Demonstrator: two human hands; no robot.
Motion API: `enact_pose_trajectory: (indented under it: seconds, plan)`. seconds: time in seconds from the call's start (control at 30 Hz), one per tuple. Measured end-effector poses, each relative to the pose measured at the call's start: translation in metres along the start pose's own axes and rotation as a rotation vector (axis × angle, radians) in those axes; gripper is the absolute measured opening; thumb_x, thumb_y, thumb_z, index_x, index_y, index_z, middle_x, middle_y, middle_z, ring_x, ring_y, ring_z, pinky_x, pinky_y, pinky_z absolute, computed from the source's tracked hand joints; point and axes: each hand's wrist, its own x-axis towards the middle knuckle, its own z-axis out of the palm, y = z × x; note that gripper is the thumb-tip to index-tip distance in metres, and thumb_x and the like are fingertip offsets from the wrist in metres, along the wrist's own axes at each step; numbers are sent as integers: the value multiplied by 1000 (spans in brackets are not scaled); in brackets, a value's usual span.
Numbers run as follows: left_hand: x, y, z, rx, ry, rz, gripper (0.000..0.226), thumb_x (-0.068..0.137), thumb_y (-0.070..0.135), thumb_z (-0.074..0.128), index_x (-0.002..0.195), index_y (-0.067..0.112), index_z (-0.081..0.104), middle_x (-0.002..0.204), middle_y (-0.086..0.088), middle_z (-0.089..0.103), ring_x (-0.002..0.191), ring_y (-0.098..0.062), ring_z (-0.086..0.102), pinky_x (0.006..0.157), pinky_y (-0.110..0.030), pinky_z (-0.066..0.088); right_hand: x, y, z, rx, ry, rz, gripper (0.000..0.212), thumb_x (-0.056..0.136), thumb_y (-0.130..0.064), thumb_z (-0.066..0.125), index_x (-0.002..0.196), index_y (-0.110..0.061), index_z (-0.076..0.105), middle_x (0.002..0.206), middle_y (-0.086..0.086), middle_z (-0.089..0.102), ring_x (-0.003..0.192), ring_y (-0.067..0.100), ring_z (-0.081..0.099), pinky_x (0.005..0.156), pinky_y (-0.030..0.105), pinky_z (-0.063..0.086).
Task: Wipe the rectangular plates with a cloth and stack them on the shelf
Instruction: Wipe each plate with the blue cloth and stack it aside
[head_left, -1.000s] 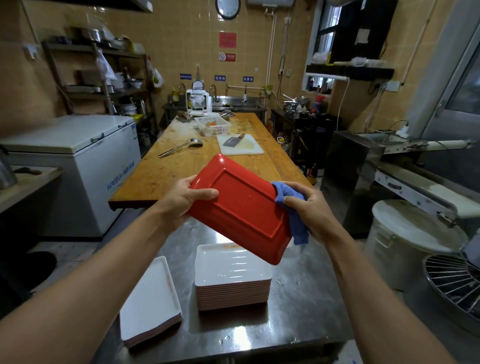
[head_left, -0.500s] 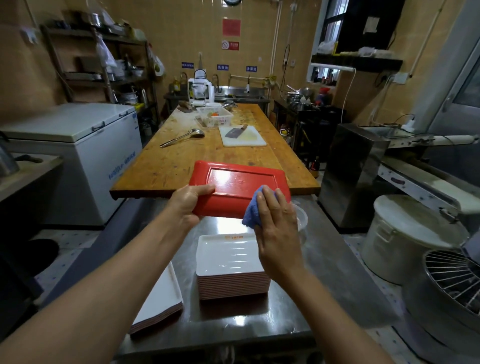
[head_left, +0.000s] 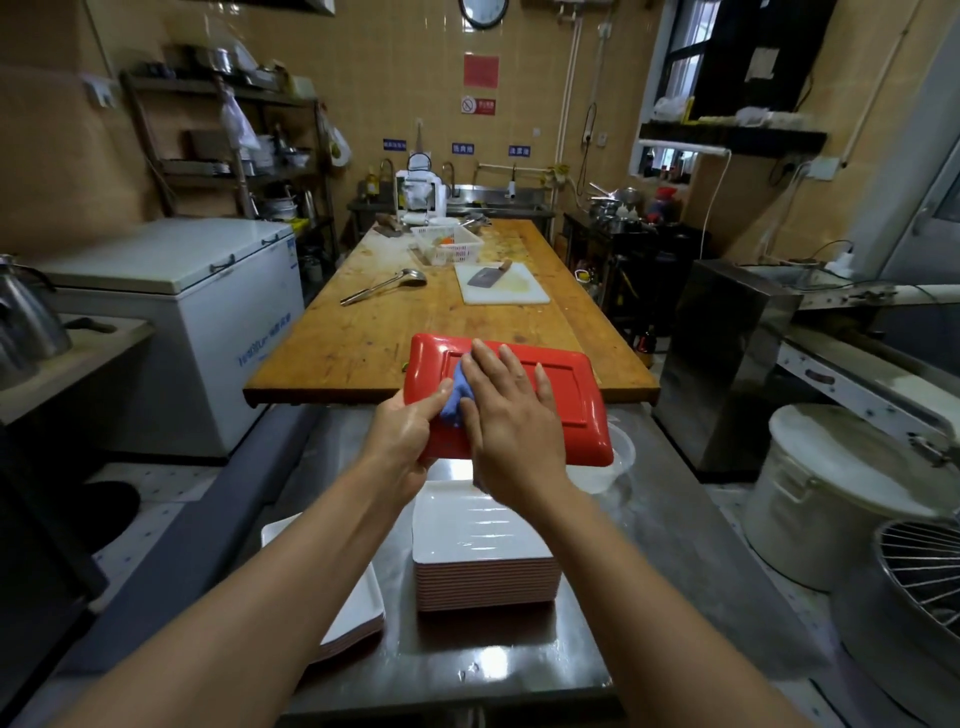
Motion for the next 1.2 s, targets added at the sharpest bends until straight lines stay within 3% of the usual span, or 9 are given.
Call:
enact_pose_trajectory:
  seconds: [0.07,0.23,0.33,0.4,0.47,0.6,0.77,1.07,1.2]
  plan:
    - [-1,1,-2,-34,13,3,25,91,8,54,116,6,57,95,-10,65,81,-20,64,77,-32,53,9,-2,-4,-21,-45,-20,60,93,-42,10,149,-25,22,158,-7,11,146,13,1,116,38,-7]
    - [1,4,-19,-87,101,-16,20,89,5,58,107,14,57,83,-4,68,71,-18,65,62,-34,55,5,33,-2,-22,-60,148,59,93,-39,11,149,-23,19,159,-6,8,146,13,1,116,38,-5]
    - [0,3,-29,-86,107,-15,20,89,5,58,106,14,58,90,-6,66,79,-20,64,65,-32,50,2,60,-2,216,-55,313,44,101,-26,25,144,-17,33,154,4,27,143,18,18,115,35,12]
    - [-1,2,-31,-101,108,-16,19,88,5,58,104,15,58,92,-7,66,80,-20,64,65,-32,50,0,65,-2,436,33,336,28,100,-17,31,119,-18,52,122,5,52,120,20,45,93,25,31]
    - [0,3,-33,-118,121,-19,18,88,5,57,103,15,58,93,-8,66,80,-20,64,65,-33,50,-6,60,-2,524,89,338,24,100,-13,32,107,-17,55,103,-3,49,96,13,48,77,18,29]
    - [4,0,-39,-120,145,-36,14,88,5,58,98,16,59,94,-9,65,77,-20,65,60,-33,55,-26,55,15,540,131,366,22,101,-17,33,105,-14,54,101,4,54,90,17,53,76,30,40]
    - [1,-8,-48,-148,224,-59,11,89,5,58,91,16,57,86,-7,64,64,-16,66,47,-24,54,-46,48,33,519,88,398,18,99,-14,35,96,-20,52,93,8,57,83,18,51,70,27,33]
    - [-8,6,-93,-122,355,8,25,89,7,60,112,15,54,98,-8,64,83,-22,62,76,-40,53,-61,27,62,497,-169,547,18,92,-17,38,78,-16,49,75,15,63,73,30,61,70,43,50]
    - [-16,6,-126,261,405,227,21,84,9,67,102,18,60,94,-5,67,92,-29,64,89,-44,52,-53,13,64,585,-156,575,17,97,-20,38,94,-12,52,81,8,61,69,15,55,57,22,41]
